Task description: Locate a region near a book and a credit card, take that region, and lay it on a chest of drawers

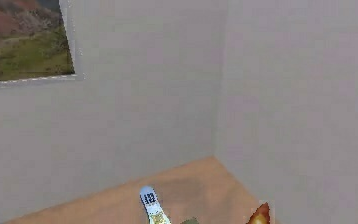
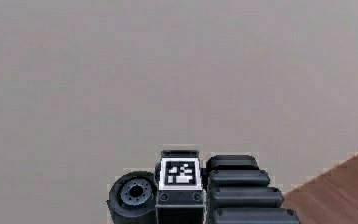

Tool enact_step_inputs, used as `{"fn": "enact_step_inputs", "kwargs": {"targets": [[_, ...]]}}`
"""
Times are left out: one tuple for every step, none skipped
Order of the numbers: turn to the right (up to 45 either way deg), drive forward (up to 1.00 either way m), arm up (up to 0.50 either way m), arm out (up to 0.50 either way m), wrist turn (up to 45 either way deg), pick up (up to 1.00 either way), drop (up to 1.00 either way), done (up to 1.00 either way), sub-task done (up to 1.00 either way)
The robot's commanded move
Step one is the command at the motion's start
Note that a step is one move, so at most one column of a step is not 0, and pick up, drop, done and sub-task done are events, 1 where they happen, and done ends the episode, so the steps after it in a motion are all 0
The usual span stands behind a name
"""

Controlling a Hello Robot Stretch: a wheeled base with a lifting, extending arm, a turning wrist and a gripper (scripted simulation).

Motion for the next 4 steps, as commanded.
{"fn": "enact_step_inputs", "kwargs": {"targets": [[-45.0,0.0,0.0,0.0,0.0,0.0,0.0,0.0,0.0],[-45.0,0.0,0.0,0.0,0.0,0.0,0.0,0.0,0.0],[-9.0,0.0,0.0,0.0,0.0,0.0,0.0,0.0,0.0],[0.0,0.2,0.0,0.0,0.0,0.0,0.0,0.0,0.0]]}}
